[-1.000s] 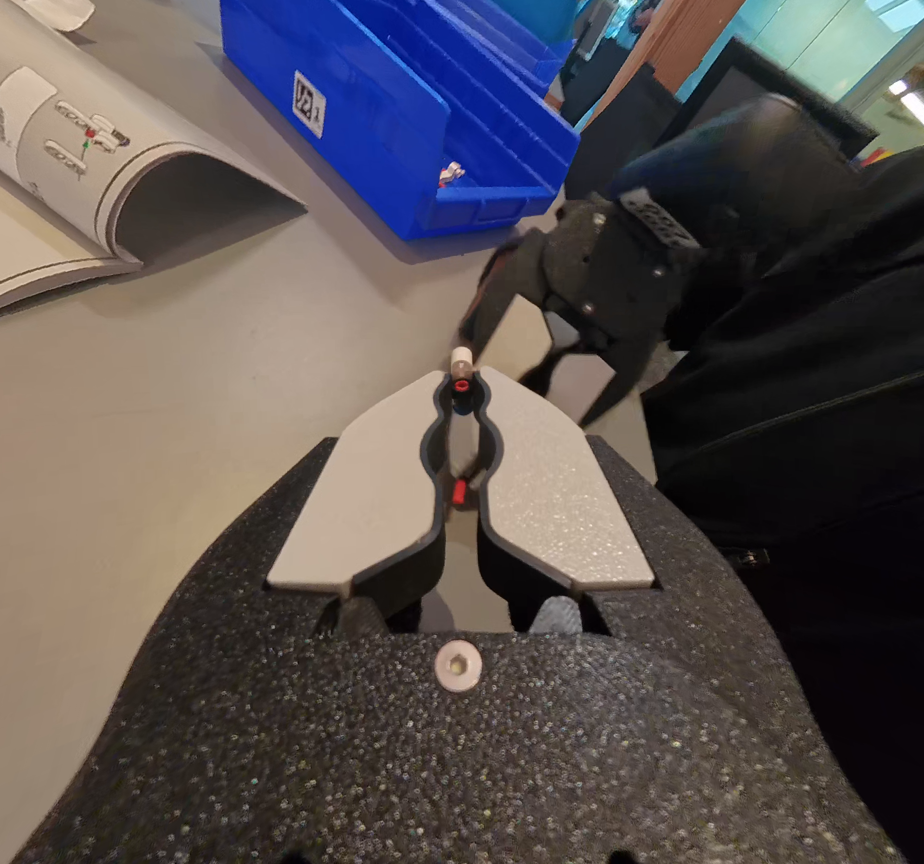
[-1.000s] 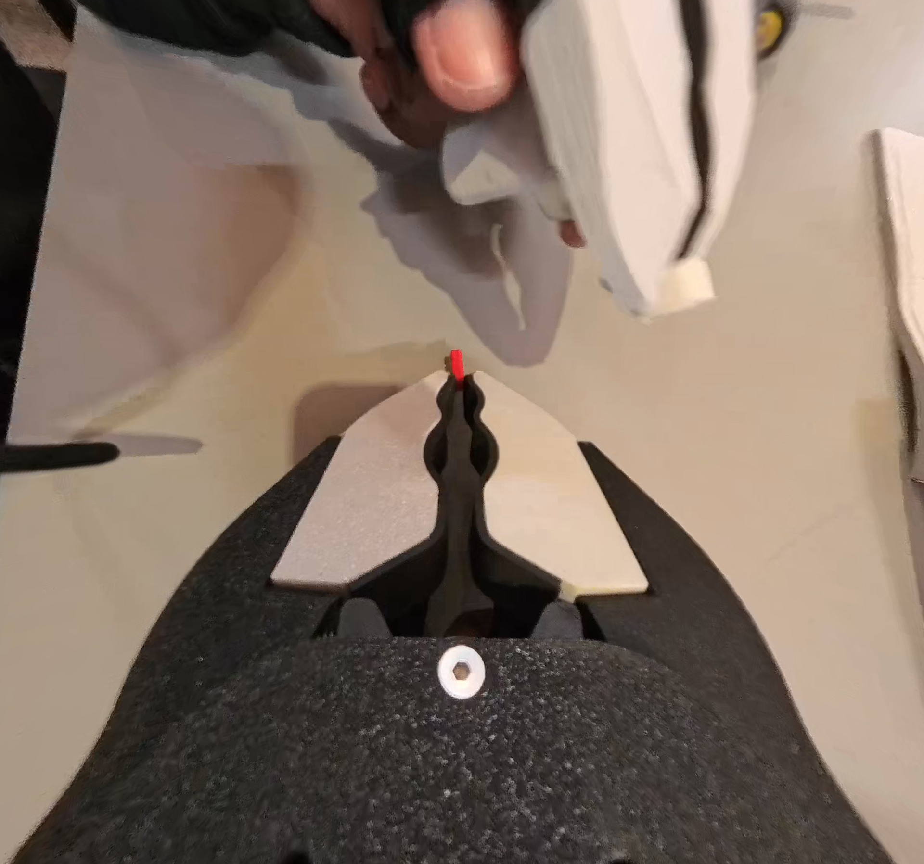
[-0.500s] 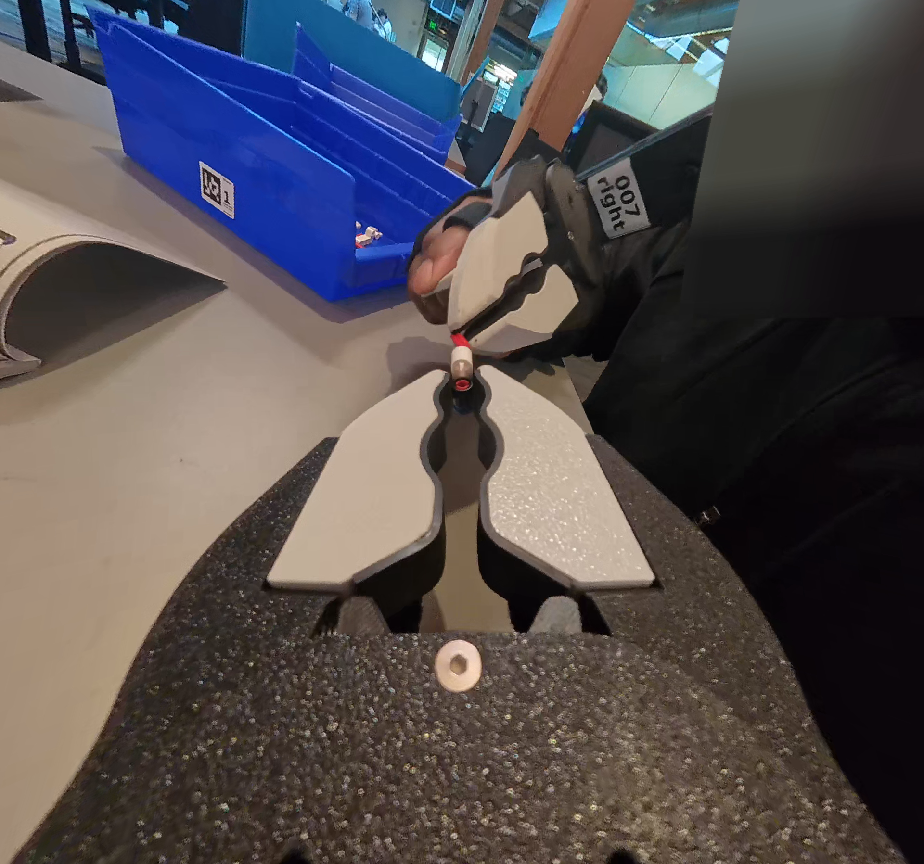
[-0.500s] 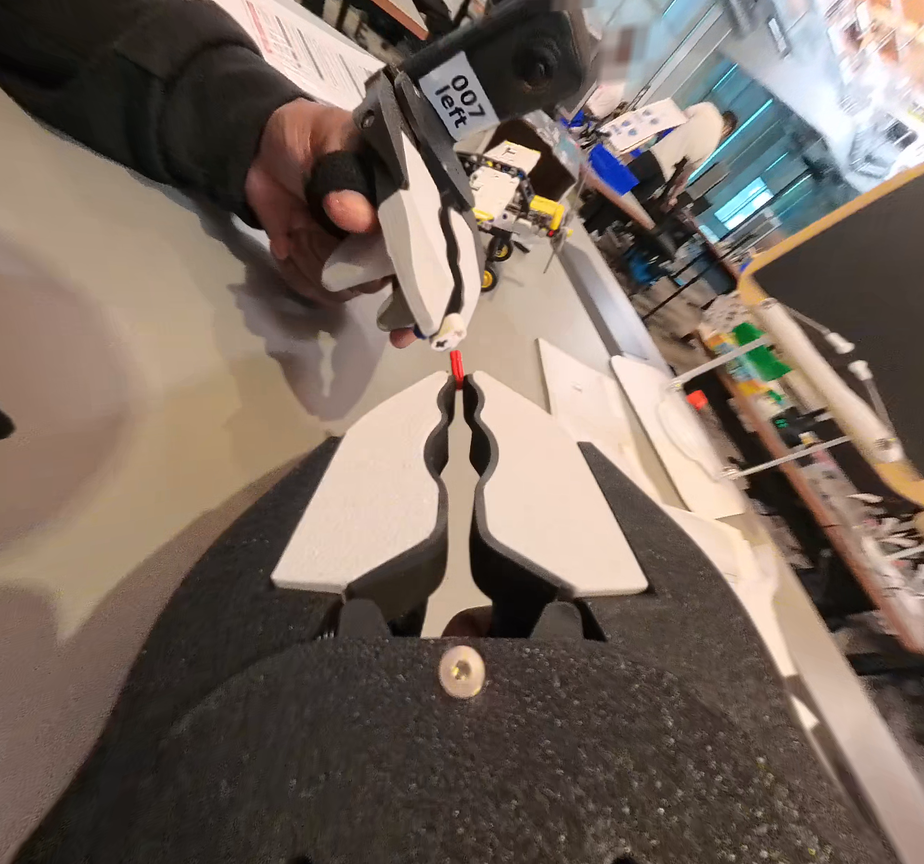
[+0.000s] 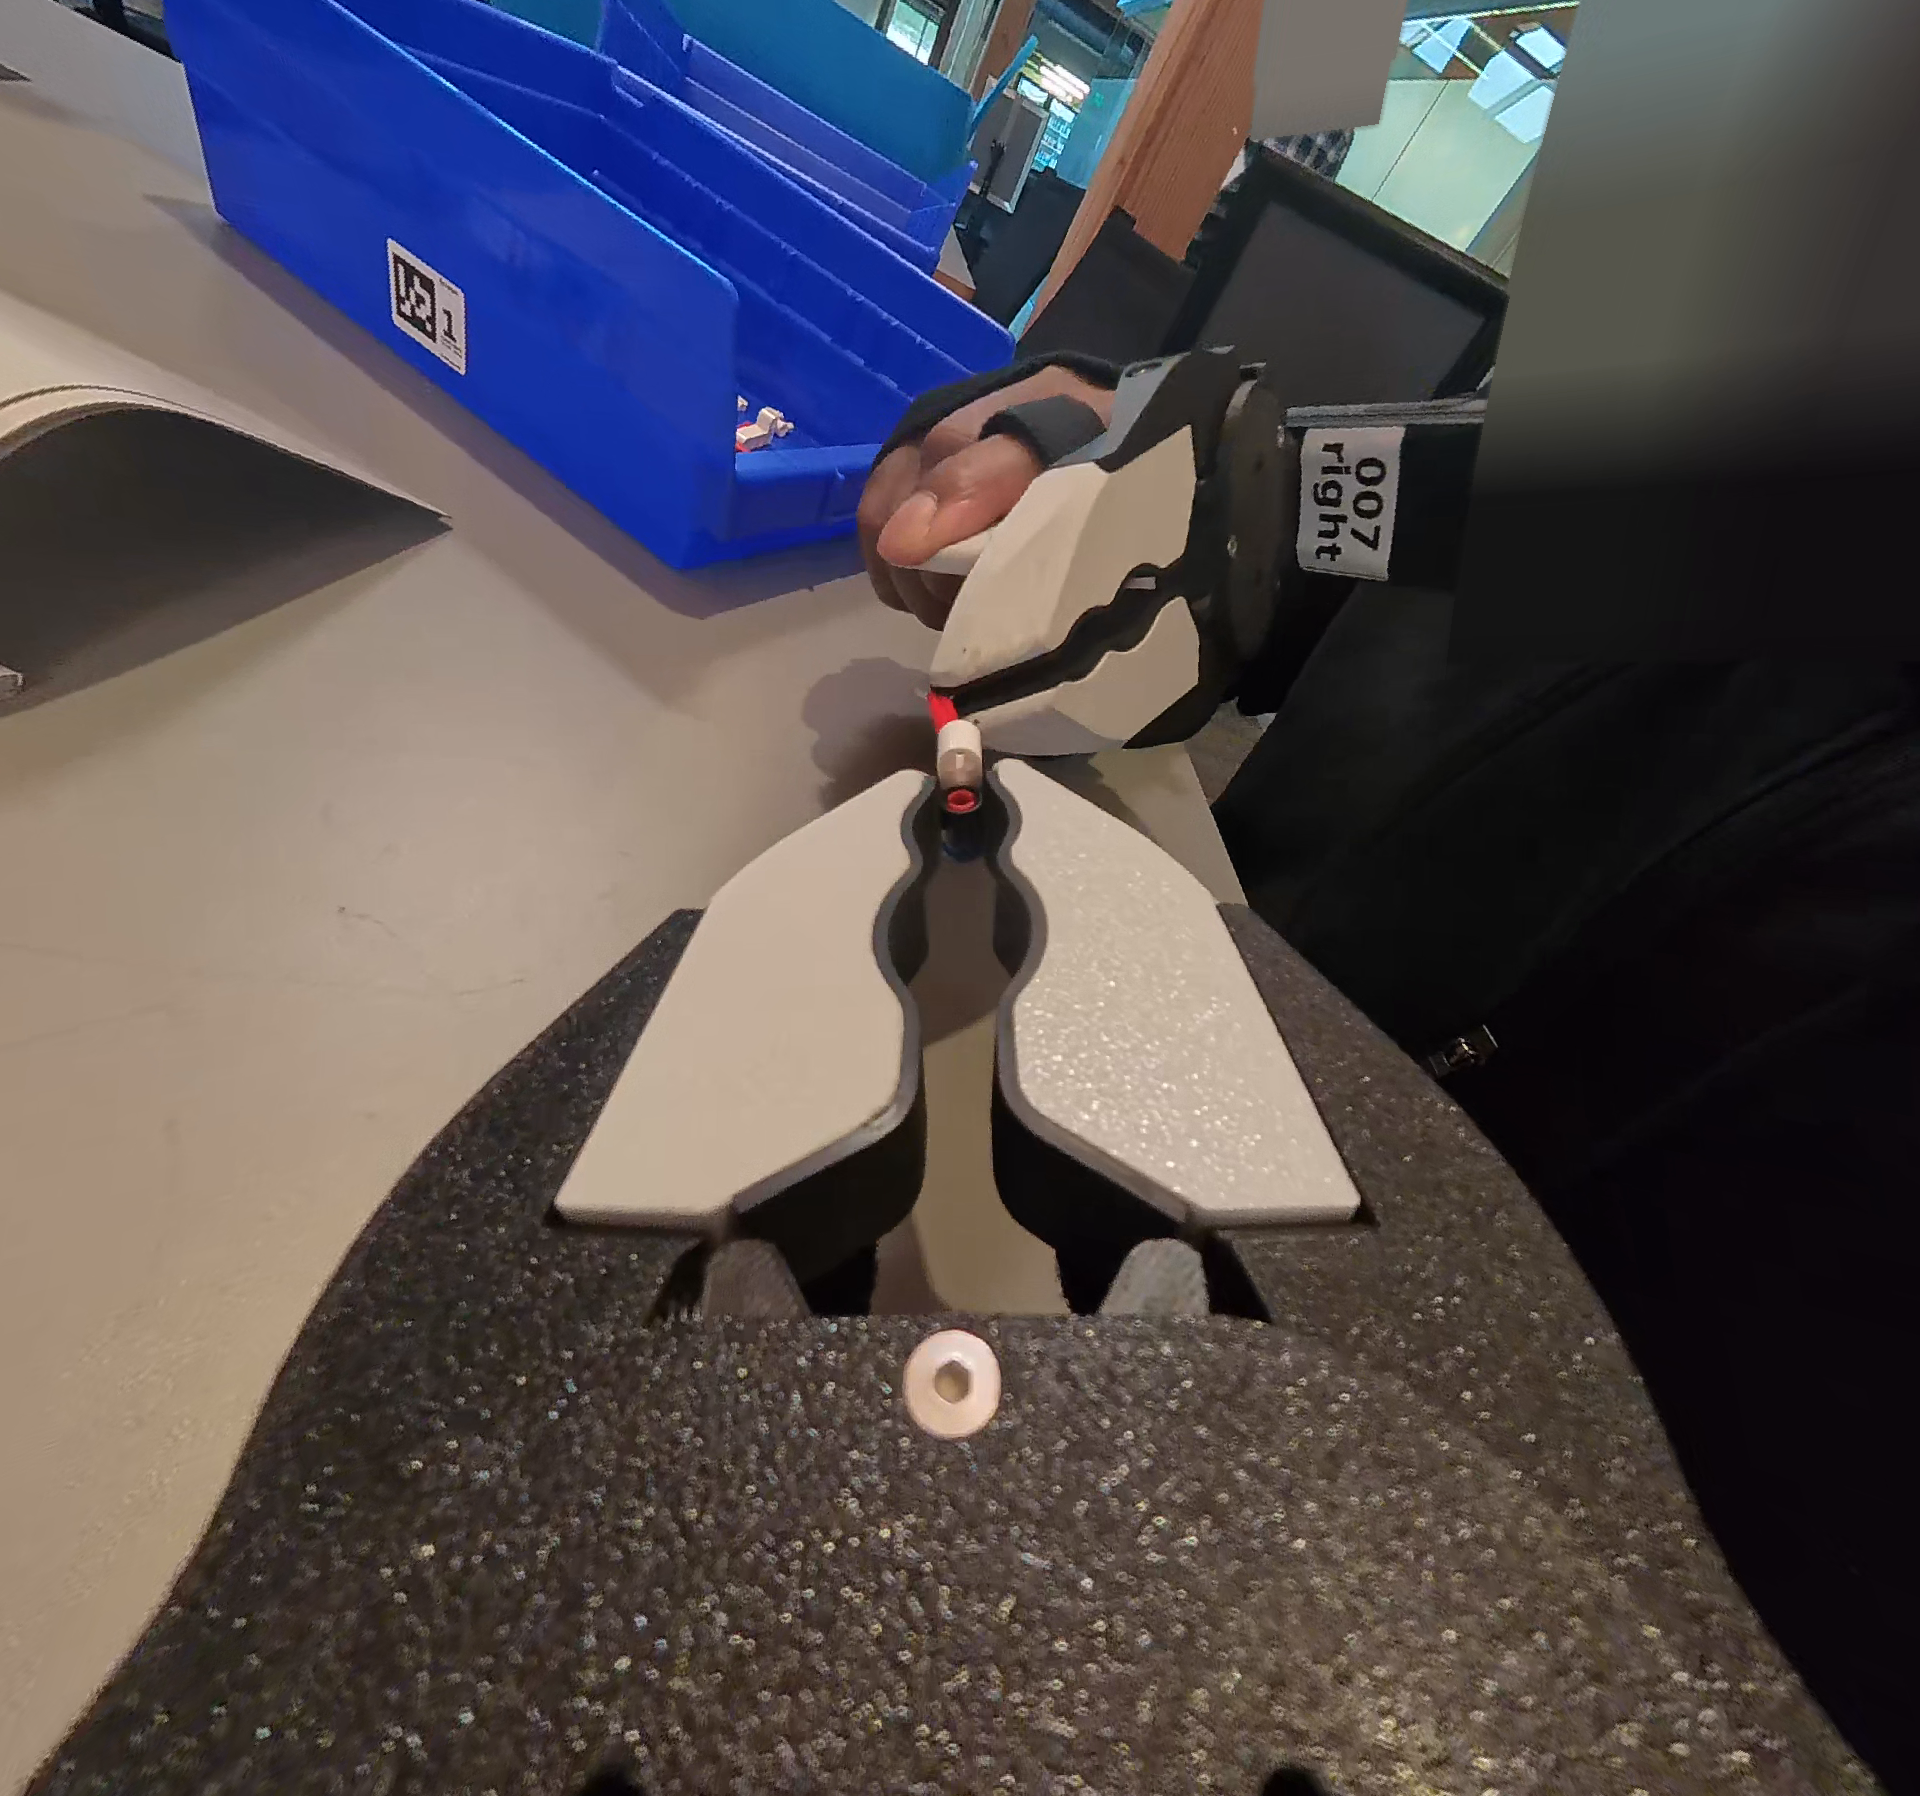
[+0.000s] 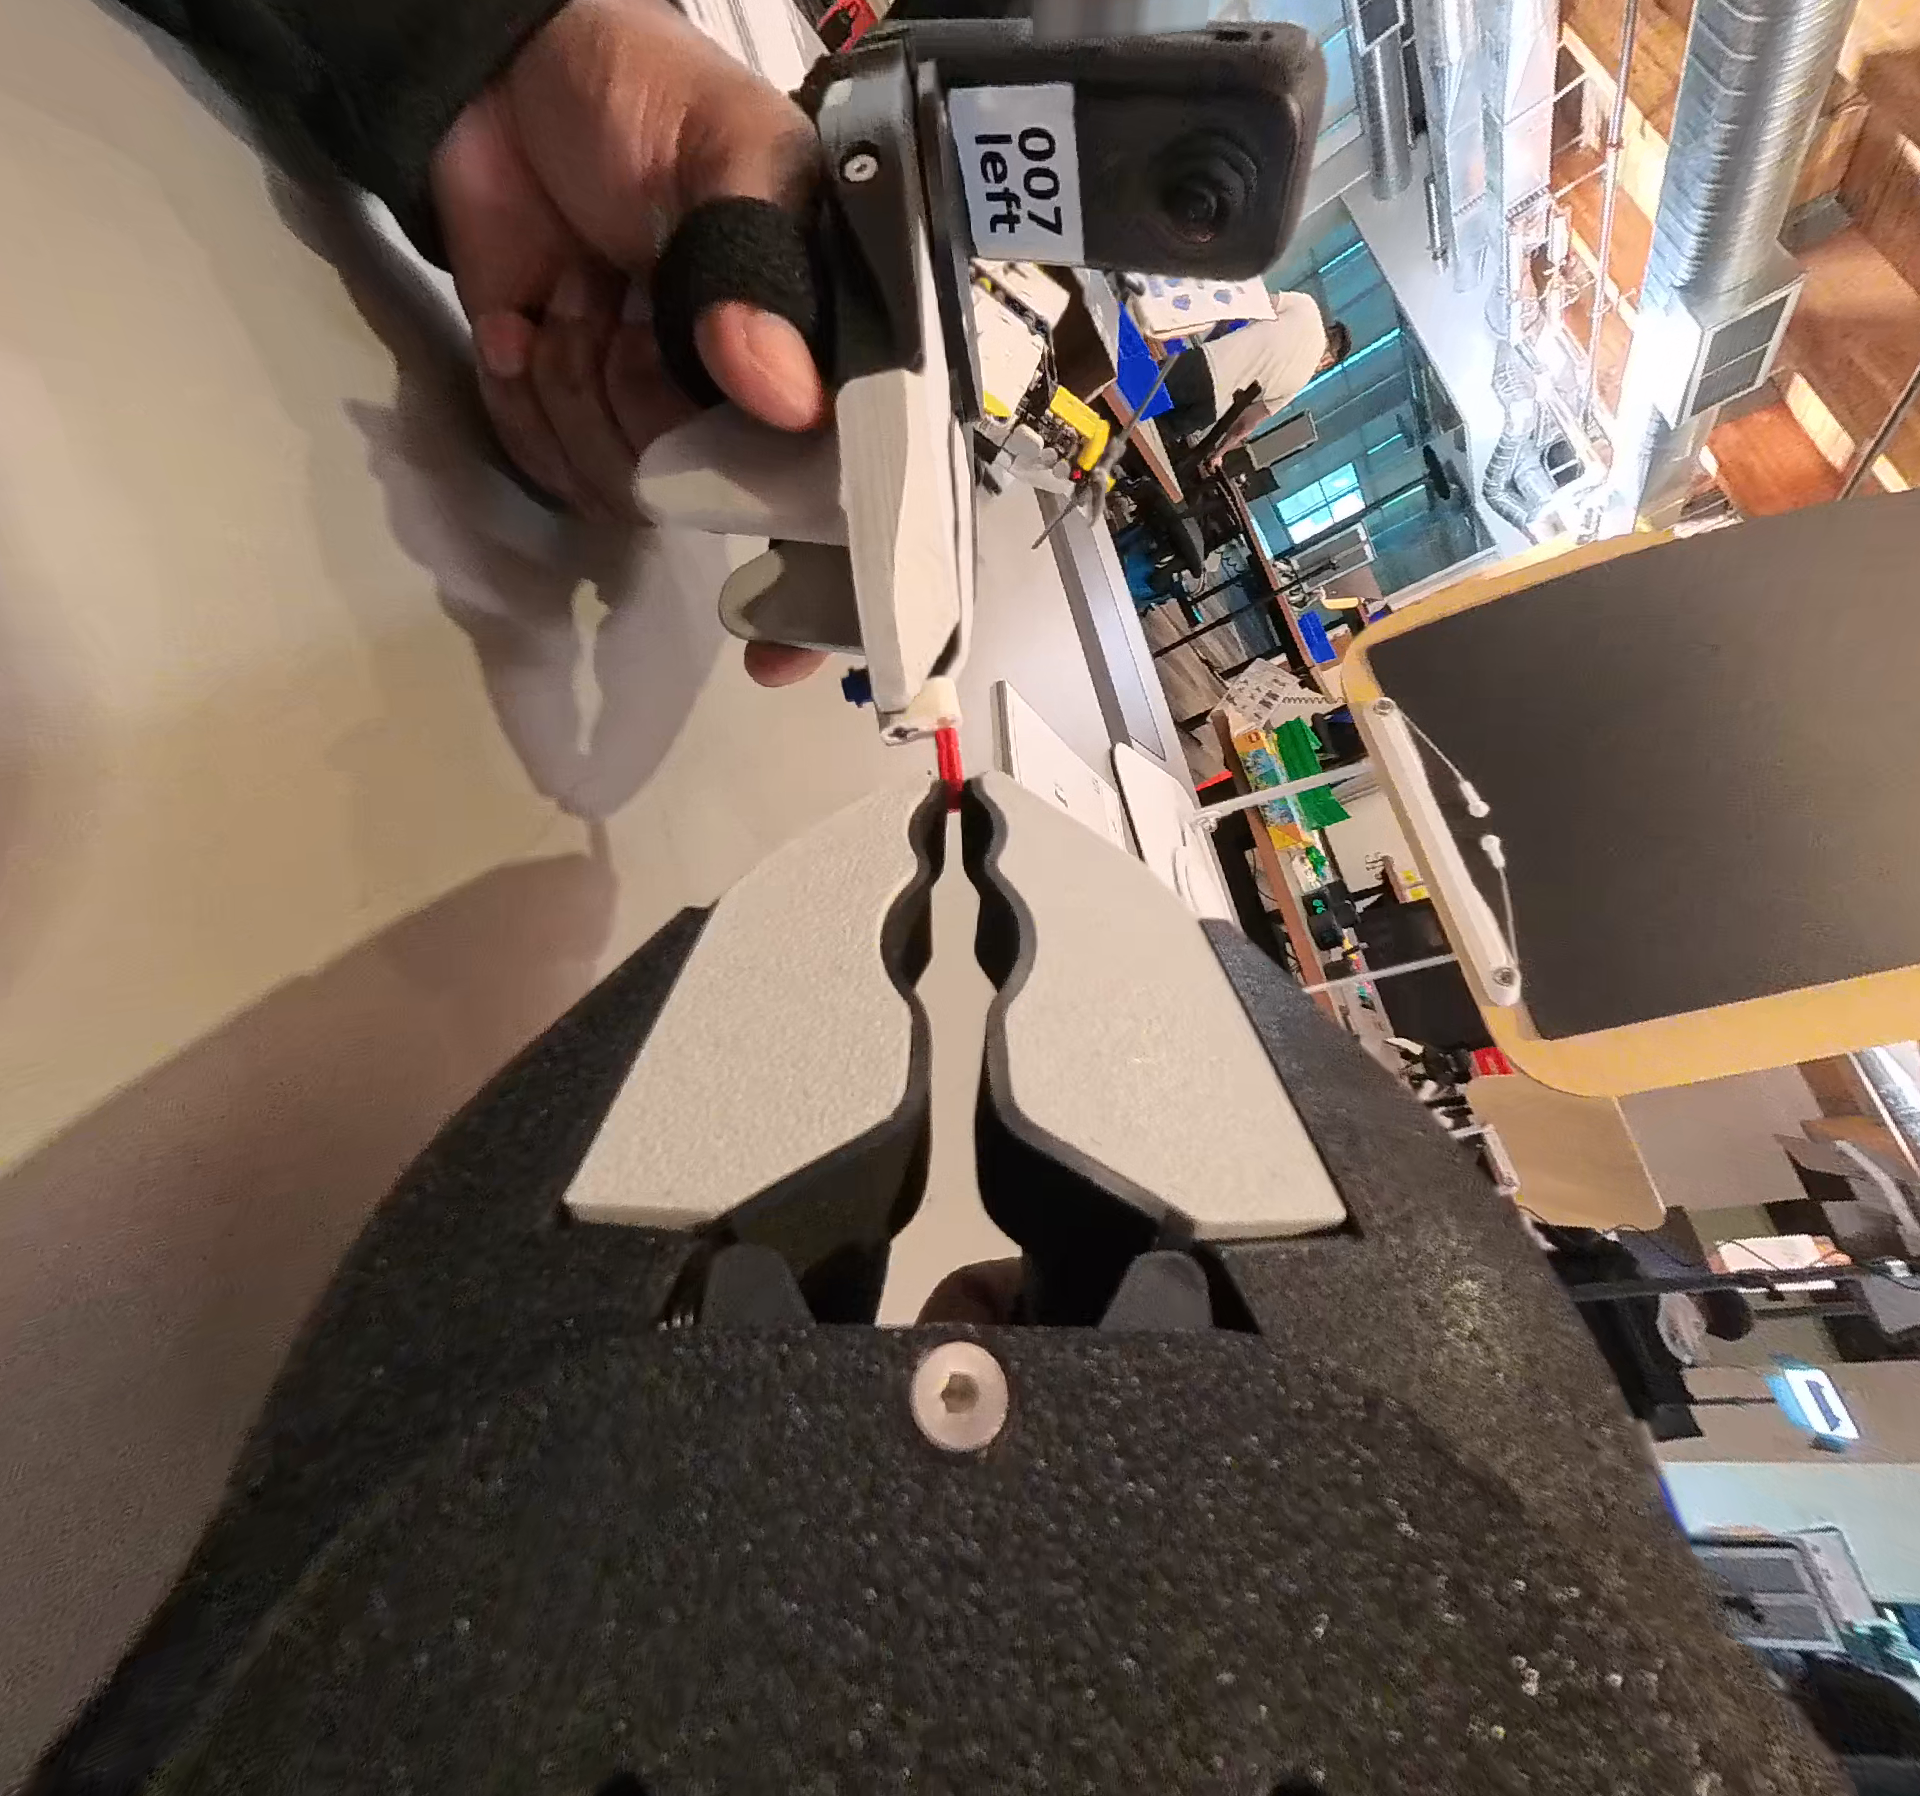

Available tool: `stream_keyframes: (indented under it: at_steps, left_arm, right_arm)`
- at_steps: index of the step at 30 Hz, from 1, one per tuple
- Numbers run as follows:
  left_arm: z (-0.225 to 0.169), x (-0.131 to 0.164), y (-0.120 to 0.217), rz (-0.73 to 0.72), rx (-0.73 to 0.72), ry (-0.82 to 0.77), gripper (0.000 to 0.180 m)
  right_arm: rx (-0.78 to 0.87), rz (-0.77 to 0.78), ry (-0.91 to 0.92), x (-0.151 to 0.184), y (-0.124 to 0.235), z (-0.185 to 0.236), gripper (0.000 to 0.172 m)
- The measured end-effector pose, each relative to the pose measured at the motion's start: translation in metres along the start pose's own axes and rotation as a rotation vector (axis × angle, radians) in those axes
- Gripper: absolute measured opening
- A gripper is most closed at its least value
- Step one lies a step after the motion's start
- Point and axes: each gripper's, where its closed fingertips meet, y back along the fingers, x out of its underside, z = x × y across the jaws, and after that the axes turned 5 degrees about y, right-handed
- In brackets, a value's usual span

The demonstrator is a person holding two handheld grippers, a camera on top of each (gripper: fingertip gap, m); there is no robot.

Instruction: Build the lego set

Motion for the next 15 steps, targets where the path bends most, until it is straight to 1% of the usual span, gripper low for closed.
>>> stream_keyframes:
  at_steps: [5,9,12,15]
  left_arm:
    - [0.003,0.002,0.000,0.011,-0.017,0.011,0.007]
    - [0.006,0.005,-0.001,0.036,-0.061,-0.039,0.007]
    - [0.007,0.007,-0.001,0.061,-0.089,-0.091,0.007]
    - [0.009,0.011,-0.002,0.105,-0.139,-0.178,0.007]
  right_arm:
    - [0.022,0.020,0.063,0.000,0.000,0.002,0.002]
    - [-0.006,0.033,0.054,0.002,-0.001,0.005,0.002]
    - [-0.054,0.040,0.005,0.004,-0.002,0.008,0.002]
    - [-0.122,0.040,-0.069,0.006,-0.002,0.013,0.002]
